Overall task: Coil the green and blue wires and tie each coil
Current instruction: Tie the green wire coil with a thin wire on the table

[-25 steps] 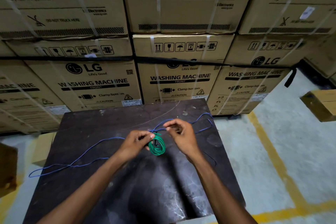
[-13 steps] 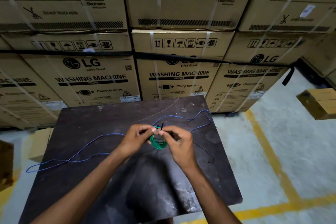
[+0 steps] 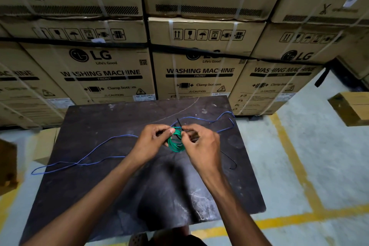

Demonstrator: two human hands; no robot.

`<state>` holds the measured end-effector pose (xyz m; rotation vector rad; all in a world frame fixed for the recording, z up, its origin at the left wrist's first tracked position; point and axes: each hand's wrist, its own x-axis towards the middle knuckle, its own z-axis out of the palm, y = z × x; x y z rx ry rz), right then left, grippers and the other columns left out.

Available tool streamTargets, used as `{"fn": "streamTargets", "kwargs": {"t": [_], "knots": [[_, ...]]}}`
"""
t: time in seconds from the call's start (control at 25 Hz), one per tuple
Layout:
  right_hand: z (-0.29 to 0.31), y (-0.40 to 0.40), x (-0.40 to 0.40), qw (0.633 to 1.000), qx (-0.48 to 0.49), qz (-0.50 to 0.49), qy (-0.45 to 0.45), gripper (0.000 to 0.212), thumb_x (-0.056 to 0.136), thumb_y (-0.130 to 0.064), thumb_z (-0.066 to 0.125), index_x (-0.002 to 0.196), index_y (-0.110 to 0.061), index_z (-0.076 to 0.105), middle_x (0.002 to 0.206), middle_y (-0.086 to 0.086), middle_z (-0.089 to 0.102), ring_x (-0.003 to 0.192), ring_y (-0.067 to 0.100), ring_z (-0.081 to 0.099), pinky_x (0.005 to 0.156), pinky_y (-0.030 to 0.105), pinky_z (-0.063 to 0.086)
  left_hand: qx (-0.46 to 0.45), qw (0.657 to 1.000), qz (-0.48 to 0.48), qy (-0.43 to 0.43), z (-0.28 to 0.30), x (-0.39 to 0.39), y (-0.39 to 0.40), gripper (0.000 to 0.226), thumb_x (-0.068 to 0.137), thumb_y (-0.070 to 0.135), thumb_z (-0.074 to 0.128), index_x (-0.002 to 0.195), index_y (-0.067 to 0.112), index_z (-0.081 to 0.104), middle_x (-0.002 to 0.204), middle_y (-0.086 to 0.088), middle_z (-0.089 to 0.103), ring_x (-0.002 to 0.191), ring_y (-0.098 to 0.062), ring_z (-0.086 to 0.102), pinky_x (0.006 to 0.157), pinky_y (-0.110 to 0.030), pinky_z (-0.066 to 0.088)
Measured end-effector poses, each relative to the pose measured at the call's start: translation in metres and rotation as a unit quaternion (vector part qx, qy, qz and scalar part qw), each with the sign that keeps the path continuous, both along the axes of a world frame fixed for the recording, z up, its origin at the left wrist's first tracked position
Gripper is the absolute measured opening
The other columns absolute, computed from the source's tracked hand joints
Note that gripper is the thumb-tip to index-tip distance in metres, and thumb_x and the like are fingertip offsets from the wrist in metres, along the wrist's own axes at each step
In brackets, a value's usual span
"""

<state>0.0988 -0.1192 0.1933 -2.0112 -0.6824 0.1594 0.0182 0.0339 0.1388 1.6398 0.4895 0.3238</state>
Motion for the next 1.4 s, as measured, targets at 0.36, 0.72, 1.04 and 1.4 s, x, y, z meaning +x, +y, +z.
{"fn": "streamTargets", "kwargs": {"t": [0.36,0.72,1.04,1.4], "knots": [[0.024,-0.01,-0.003,0.992,-0.016,0.047,-0.114,0.007,0.083,-0.012,0.07,0.085,-0.017,0.075,0.08,-0.002,0.076,0.069,0.016,0.069,0.065,0.038,0.055,0.018,1.0,-0.023,0.004,0.024,0.004,-0.001,0.027,0.095,0.026,0.061,0.101,0.006,0.078,0.09,-0.016,0.078,0.076,-0.01,0.066,0.065,-0.024,0.056],[0.056,-0.014,-0.001,0.981,-0.018,0.05,-0.188,0.004,0.083,-0.011,0.071,0.082,-0.016,0.071,0.075,0.001,0.071,0.066,0.021,0.066,0.061,0.038,0.054,-0.004,1.0,-0.016,-0.007,0.063,0.014,-0.004,0.021,0.102,0.007,0.056,0.097,0.003,0.076,0.078,-0.002,0.072,0.066,0.0,0.06,0.059,-0.015,0.052],[0.066,-0.014,0.001,0.971,-0.045,0.058,-0.226,0.009,0.08,-0.005,0.075,0.079,-0.011,0.069,0.072,0.003,0.068,0.063,0.023,0.063,0.057,0.038,0.052,0.018,1.0,-0.013,-0.008,0.076,0.015,-0.004,0.021,0.102,0.007,0.057,0.096,0.005,0.077,0.079,-0.005,0.071,0.065,-0.002,0.059,0.058,-0.015,0.051],[0.066,-0.011,0.004,0.965,-0.076,0.078,-0.238,0.007,0.084,-0.009,0.07,0.078,-0.013,0.067,0.071,0.003,0.065,0.065,0.024,0.061,0.057,0.038,0.049,0.072,0.997,-0.024,0.001,0.069,0.012,0.003,0.027,0.093,0.03,0.06,0.097,0.011,0.079,0.087,-0.014,0.077,0.074,-0.01,0.064,0.062,-0.025,0.053]]}}
